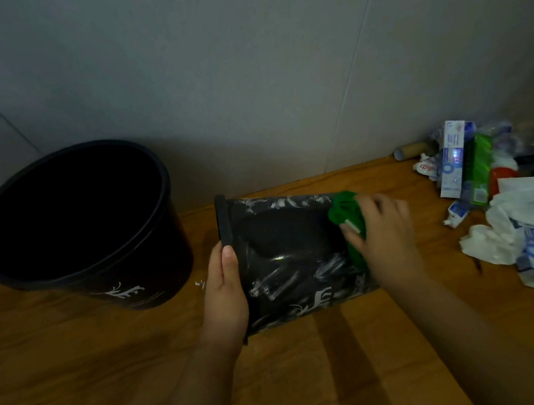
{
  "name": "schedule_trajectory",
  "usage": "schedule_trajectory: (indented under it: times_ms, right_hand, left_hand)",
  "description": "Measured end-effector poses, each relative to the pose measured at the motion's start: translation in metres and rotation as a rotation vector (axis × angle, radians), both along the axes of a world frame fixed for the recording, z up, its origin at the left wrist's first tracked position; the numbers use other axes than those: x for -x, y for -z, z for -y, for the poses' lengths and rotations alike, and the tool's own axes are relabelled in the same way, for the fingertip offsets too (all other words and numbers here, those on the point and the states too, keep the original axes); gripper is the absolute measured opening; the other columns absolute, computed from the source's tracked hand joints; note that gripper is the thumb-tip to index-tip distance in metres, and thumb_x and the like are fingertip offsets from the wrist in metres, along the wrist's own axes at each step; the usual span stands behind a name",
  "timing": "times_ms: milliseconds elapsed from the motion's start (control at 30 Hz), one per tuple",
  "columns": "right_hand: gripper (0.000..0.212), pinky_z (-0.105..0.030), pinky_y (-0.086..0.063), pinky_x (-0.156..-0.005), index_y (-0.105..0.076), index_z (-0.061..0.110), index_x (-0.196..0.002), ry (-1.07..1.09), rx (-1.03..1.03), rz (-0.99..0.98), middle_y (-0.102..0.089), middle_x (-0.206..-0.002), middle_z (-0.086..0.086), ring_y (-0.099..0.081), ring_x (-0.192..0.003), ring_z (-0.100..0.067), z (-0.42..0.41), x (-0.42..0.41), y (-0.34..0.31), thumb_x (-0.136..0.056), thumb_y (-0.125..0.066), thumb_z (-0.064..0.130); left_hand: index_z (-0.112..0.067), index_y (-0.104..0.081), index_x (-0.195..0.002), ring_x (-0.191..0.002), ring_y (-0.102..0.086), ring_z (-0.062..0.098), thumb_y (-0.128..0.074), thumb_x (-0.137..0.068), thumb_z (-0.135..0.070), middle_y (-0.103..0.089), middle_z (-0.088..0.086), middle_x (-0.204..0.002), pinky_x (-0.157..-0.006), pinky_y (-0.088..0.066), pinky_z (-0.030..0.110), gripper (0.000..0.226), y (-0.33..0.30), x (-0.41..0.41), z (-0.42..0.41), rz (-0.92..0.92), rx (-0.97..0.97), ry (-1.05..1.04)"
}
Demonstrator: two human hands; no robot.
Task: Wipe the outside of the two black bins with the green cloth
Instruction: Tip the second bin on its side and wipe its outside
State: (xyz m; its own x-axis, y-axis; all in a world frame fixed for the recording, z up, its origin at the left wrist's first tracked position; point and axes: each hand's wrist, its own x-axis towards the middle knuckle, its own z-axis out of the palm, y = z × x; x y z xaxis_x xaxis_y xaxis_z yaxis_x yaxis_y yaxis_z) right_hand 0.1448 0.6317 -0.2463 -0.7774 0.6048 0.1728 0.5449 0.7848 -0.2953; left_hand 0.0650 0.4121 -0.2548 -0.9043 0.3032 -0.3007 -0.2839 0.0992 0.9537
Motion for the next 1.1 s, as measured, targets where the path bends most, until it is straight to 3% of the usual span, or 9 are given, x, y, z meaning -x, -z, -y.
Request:
schedule_trajectory:
  times_ms: [133, 267, 433, 633, 800, 933, 1000, 1100]
  right_hand:
    - [0.050, -0.045, -0.046, -0.095, -0.045, 0.017, -0.134, 0.046, 0.040, -0.052, -0.046, -0.134, -0.014, -0.046, -0.120, -0.032, -0.007, -0.004, 0.002, -0.089, -0.060, 0.035]
    - [0.056, -0.046, -0.049, -0.093, -0.049, 0.015, -0.134, -0.081, -0.019, -0.022, -0.045, -0.134, -0.015, -0.047, -0.119, -0.033, 0.001, -0.008, 0.010, -0.083, -0.070, 0.025]
    - [0.052, -0.049, -0.047, -0.096, -0.046, 0.016, -0.134, 0.073, 0.049, -0.062, -0.045, -0.133, -0.018, -0.046, -0.121, -0.035, -0.025, -0.011, 0.010, -0.086, -0.066, 0.024]
    - [0.051, -0.046, -0.049, -0.091, -0.052, 0.012, -0.128, -0.034, 0.005, -0.089, -0.049, -0.129, -0.017, -0.048, -0.116, -0.035, -0.017, -0.017, 0.016, -0.082, -0.072, 0.018]
    - [0.049, -0.045, -0.048, -0.092, -0.049, 0.012, -0.131, 0.112, 0.106, -0.141, -0.049, -0.128, -0.017, -0.047, -0.117, -0.035, -0.018, -0.018, 0.008, -0.086, -0.067, 0.019]
    - [0.055, -0.043, -0.041, -0.106, -0.046, 0.018, -0.136, -0.039, 0.178, -0.097, -0.039, -0.141, -0.007, -0.037, -0.130, -0.027, 0.038, -0.008, -0.008, -0.085, -0.066, 0.022]
    - [0.061, -0.039, -0.034, -0.112, -0.045, 0.022, -0.139, -0.168, 0.212, -0.062, -0.035, -0.145, -0.002, -0.032, -0.134, -0.023, 0.073, 0.000, -0.014, -0.083, -0.069, 0.023]
    - [0.065, -0.038, -0.041, -0.102, -0.051, 0.022, -0.130, -0.389, 0.090, -0.113, -0.047, -0.137, -0.005, -0.042, -0.126, -0.024, 0.108, 0.012, -0.011, -0.071, -0.078, 0.024]
  left_hand:
    - [-0.037, -0.048, -0.136, -0.117, -0.058, 0.010, -0.029, -0.101, -0.052, -0.061, -0.009, -0.124, -0.098, -0.049, 0.035, 0.042, 0.001, -0.001, 0.001, -0.007, 0.003, 0.011]
    - [-0.036, -0.050, -0.134, -0.112, -0.060, 0.010, -0.030, -0.101, -0.051, -0.063, -0.008, -0.120, -0.085, -0.049, 0.027, 0.041, 0.000, 0.001, 0.000, 0.006, -0.017, 0.004]
    - [-0.037, -0.051, -0.132, -0.114, -0.061, 0.013, -0.030, -0.101, -0.052, -0.064, -0.007, -0.121, -0.096, -0.050, 0.037, 0.040, 0.001, 0.000, 0.000, 0.015, -0.023, 0.015]
    - [-0.031, -0.056, -0.127, -0.104, -0.066, 0.012, -0.031, -0.102, -0.050, -0.068, -0.004, -0.113, -0.074, -0.050, 0.024, 0.040, 0.000, 0.003, 0.000, 0.046, -0.052, 0.028]
    - [-0.033, -0.059, -0.125, -0.108, -0.066, 0.015, -0.032, -0.101, -0.052, -0.069, -0.003, -0.116, -0.084, -0.053, 0.031, 0.041, 0.000, 0.005, 0.002, 0.085, -0.078, 0.057]
    - [-0.034, -0.063, -0.122, -0.106, -0.069, 0.024, -0.035, -0.100, -0.056, -0.071, 0.004, -0.116, -0.091, -0.055, 0.048, 0.041, -0.003, 0.013, 0.002, 0.203, -0.099, 0.086]
    - [-0.029, -0.063, -0.125, -0.103, -0.071, 0.029, -0.036, -0.101, -0.054, -0.072, 0.010, -0.115, -0.088, -0.056, 0.050, 0.043, -0.007, 0.018, 0.001, 0.245, -0.120, 0.095]
    - [-0.013, -0.064, -0.121, -0.105, -0.068, 0.036, -0.036, -0.104, -0.046, -0.069, 0.021, -0.114, -0.095, -0.053, 0.056, 0.047, -0.011, 0.023, -0.002, 0.252, -0.153, 0.091]
